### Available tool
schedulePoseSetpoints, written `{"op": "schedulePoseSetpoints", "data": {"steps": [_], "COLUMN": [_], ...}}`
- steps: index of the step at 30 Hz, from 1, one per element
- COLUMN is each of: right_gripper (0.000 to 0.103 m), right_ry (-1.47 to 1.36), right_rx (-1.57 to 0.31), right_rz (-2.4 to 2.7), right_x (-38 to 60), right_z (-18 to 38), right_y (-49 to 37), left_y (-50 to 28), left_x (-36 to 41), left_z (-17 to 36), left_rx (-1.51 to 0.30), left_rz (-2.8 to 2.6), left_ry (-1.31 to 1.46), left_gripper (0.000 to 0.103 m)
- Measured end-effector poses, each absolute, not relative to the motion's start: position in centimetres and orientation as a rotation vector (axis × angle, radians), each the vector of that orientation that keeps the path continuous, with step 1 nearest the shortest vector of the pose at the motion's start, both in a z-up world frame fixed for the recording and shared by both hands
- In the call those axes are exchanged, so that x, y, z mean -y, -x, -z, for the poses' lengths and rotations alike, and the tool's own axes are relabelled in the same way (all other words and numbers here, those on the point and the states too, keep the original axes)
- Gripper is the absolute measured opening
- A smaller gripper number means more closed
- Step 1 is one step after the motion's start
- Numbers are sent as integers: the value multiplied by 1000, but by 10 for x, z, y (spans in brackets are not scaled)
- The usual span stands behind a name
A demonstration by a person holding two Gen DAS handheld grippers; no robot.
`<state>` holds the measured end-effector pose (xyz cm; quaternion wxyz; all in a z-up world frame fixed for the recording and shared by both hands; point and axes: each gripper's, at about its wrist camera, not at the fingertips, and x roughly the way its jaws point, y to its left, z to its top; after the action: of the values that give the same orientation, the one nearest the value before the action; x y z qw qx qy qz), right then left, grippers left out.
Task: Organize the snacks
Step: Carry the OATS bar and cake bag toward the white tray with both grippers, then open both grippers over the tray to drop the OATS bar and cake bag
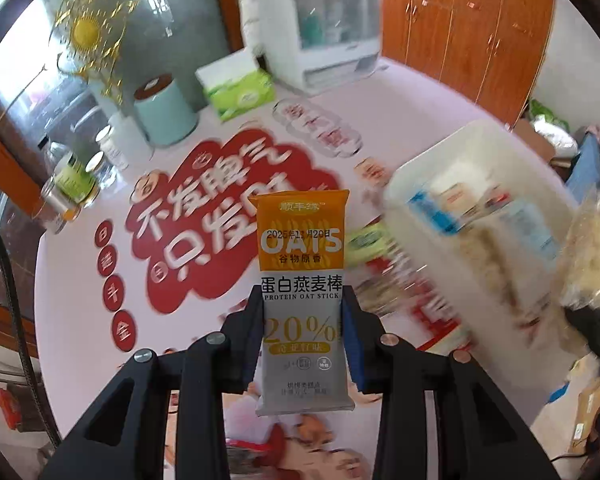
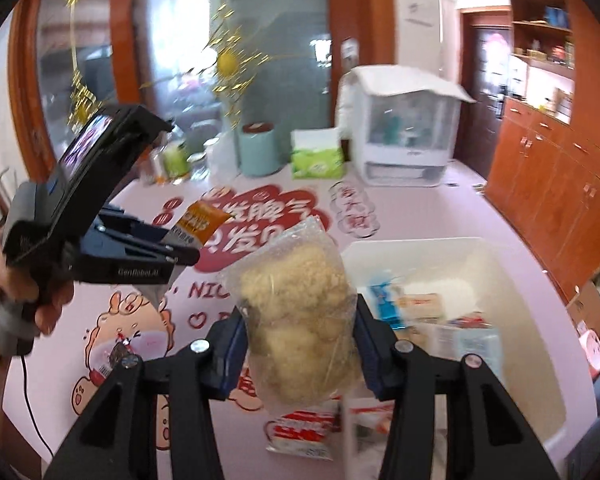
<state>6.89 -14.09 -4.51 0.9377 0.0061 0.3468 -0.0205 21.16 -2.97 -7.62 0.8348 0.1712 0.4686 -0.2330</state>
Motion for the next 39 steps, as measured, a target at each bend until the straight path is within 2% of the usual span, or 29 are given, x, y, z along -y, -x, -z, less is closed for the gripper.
{"op": "schedulePoseSetpoints", "data": {"steps": [8,17,32,33,35,37,39], "right_gripper": [48,49,50,51,53,60,68], "right_ry": [-52,-88,-121,-126,-130,-127,-123], "right_rx": [-688,-692,-774,-777,-782,-782,-768], "right_rz": [126,216,232,226,219,219,224], "right_x": [196,249,285,285,286,285,284], "right_z": [27,26,48,49,50,51,49], "right_y": [-41,-26,-11,-10,-10,-8,-6], "left_y": [-176,-151,-140,-139,-138,-135,-131], "left_x": [109,179,220,220,220,219,217], "left_z": [39,35,50,51,53,52,51], "left_rx": [-915,-891,-927,-931,-935,-915,-898], "left_rz": [556,583,545,541,526,504,495], "left_ry": [-360,-396,-466,-469,-477,-482,-494], "left_gripper": [35,36,40,42,69,81,82]}}
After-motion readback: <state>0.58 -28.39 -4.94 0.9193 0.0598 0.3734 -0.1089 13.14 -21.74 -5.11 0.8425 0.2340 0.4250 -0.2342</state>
